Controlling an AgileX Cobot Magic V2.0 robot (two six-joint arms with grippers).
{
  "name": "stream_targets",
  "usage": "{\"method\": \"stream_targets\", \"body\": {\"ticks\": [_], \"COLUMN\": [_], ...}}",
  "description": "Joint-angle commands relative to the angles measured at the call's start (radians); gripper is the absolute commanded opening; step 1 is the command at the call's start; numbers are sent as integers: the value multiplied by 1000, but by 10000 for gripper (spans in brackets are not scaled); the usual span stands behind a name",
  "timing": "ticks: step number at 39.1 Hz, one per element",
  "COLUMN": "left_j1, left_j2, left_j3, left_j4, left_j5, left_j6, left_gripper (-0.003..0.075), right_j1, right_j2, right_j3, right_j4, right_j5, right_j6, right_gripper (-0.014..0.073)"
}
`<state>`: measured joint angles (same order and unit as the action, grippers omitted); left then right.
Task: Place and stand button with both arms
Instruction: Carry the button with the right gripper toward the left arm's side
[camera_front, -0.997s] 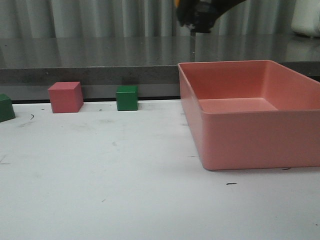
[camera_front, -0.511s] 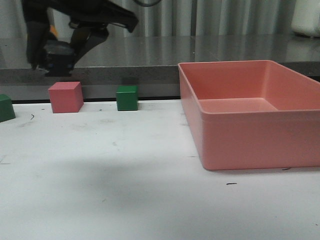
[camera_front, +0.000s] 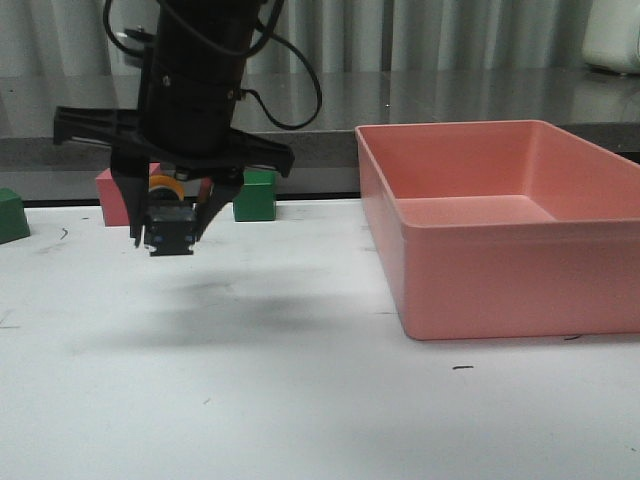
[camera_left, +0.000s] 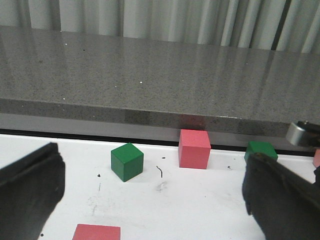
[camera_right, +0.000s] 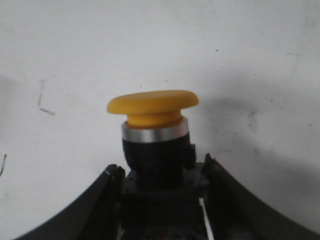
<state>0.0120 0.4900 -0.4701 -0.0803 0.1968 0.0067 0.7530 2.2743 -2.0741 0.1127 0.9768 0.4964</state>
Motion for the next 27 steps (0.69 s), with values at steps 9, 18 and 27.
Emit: {"method": "stream_targets", "body": {"ticks": [9, 18, 27], "left_j1": [2, 2, 2], "left_j2": [7, 7, 7], "left_j3": [-36, -36, -36], "left_j4": [-2, -2, -2], "left_j5": [-72, -71, -71], "left_j6": [-1, -1, -1], "left_gripper": [692, 692, 692], "right_j1": [-8, -10, -10], "right_j2": [13, 35, 54], "right_j3": [-37, -37, -37], "right_j4": [-10, -47, -46], "right_j5": [-67, -73, -73], "right_j6": [70, 110, 110], "right_gripper": [339, 342, 422]}}
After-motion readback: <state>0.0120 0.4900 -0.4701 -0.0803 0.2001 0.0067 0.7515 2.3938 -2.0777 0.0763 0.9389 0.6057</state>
